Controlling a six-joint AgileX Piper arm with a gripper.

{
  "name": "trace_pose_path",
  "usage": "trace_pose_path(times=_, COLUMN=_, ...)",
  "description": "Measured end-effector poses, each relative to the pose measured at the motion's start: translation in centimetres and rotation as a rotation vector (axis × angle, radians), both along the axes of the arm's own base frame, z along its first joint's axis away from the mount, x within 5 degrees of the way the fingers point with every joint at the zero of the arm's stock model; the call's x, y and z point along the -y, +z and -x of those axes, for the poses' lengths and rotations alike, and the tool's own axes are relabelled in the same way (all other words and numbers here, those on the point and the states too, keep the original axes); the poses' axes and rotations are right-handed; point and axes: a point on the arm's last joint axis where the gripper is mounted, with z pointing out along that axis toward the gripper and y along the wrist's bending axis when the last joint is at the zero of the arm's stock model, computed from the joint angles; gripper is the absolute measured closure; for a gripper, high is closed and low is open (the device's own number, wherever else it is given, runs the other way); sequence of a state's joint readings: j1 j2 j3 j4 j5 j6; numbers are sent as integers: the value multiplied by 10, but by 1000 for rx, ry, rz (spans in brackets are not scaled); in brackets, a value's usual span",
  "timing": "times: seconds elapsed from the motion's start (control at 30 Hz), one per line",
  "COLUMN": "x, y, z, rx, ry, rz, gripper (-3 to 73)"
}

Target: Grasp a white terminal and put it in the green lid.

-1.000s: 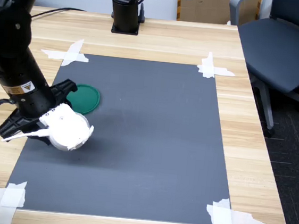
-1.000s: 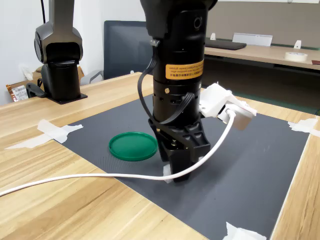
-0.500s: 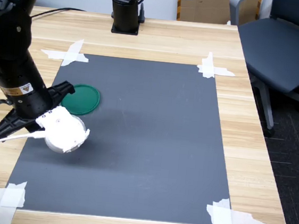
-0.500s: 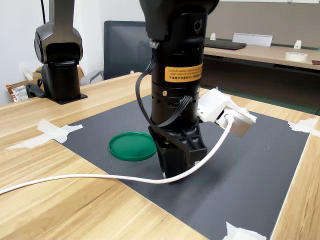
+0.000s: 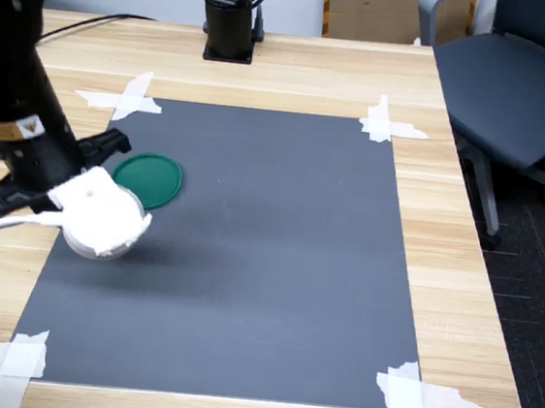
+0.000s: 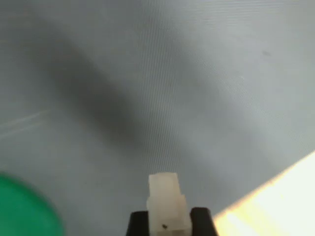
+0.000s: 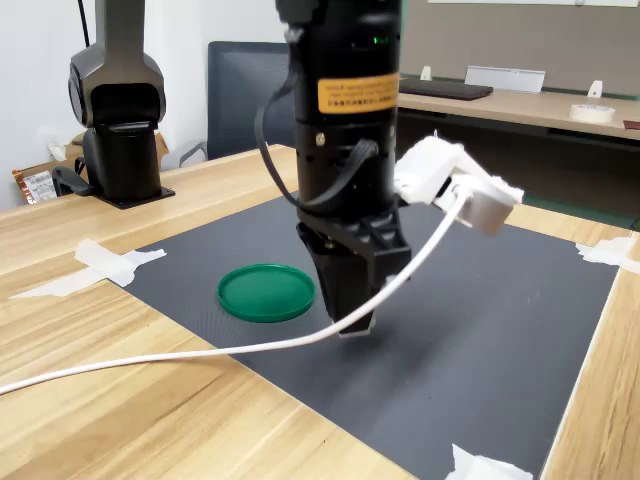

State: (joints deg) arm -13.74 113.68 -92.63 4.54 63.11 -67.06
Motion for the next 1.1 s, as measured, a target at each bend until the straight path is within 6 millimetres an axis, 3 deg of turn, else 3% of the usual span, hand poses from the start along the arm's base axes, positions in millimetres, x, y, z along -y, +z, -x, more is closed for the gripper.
trace_pose_path(times=0.3, x=3, y=34, z=19, rx=20, ry=-4, rz=-57, gripper=605)
trace_pose_path(times=0.43, x=-1, y=40, z=34, rx=7, ry=13, rz=-67, gripper=605)
trace_pose_path(times=0.83, x=-13, y=-3, z=99, rx=-23, ry=72, rz=8, gripper=605)
trace_pose_path(times=1.1, x=-17, y=-20, z=114, rx=-2, ry=89, rz=24, gripper=605)
